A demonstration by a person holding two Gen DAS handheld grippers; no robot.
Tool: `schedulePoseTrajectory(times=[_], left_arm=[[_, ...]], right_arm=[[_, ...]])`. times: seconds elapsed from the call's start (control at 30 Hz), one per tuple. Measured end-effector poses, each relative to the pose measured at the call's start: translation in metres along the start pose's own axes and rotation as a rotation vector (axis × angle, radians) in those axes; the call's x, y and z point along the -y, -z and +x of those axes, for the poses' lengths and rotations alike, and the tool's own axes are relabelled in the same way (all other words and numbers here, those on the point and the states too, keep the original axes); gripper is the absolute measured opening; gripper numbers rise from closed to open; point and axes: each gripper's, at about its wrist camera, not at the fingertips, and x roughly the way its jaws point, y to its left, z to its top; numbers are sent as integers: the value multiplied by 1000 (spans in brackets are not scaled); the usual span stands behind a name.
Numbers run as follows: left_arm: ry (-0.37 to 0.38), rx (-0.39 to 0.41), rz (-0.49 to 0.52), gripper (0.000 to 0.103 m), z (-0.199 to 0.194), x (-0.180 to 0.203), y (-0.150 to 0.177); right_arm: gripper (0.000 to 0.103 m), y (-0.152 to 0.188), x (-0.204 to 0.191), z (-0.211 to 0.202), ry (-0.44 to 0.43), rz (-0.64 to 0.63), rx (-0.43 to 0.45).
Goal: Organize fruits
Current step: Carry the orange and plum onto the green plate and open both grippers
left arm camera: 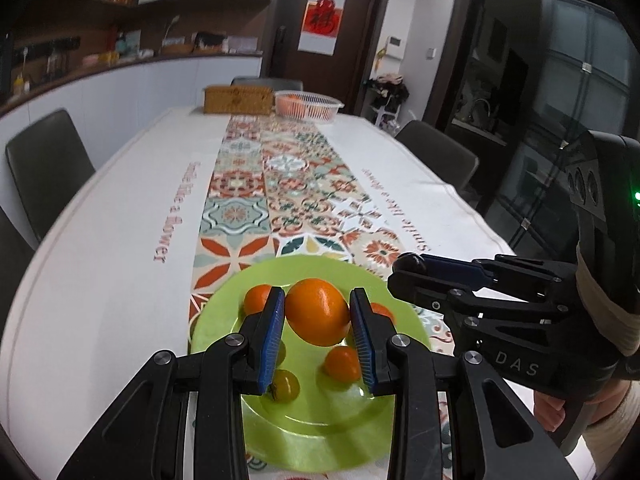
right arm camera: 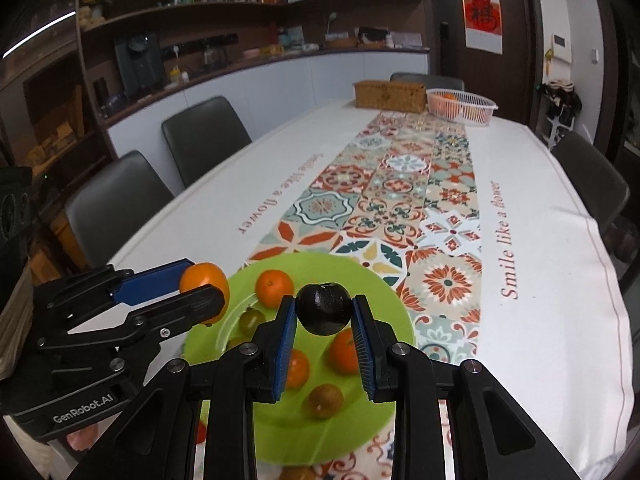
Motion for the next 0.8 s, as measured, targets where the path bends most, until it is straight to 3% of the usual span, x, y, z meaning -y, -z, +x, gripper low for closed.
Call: schedulePoseTrajectory(times=[0.17, 0.47, 0.8], left_arm=[[1, -55, -28, 33, 25, -10, 3], [-15, -76, 0, 35, 34, -11, 8], [-79, -24, 19, 41, -1, -5, 11]], right_arm=[[29, -2, 6, 29, -5, 2, -56], [29, 3, 11, 56, -14, 14, -112], [33, 11, 12, 25, 18, 17, -57]])
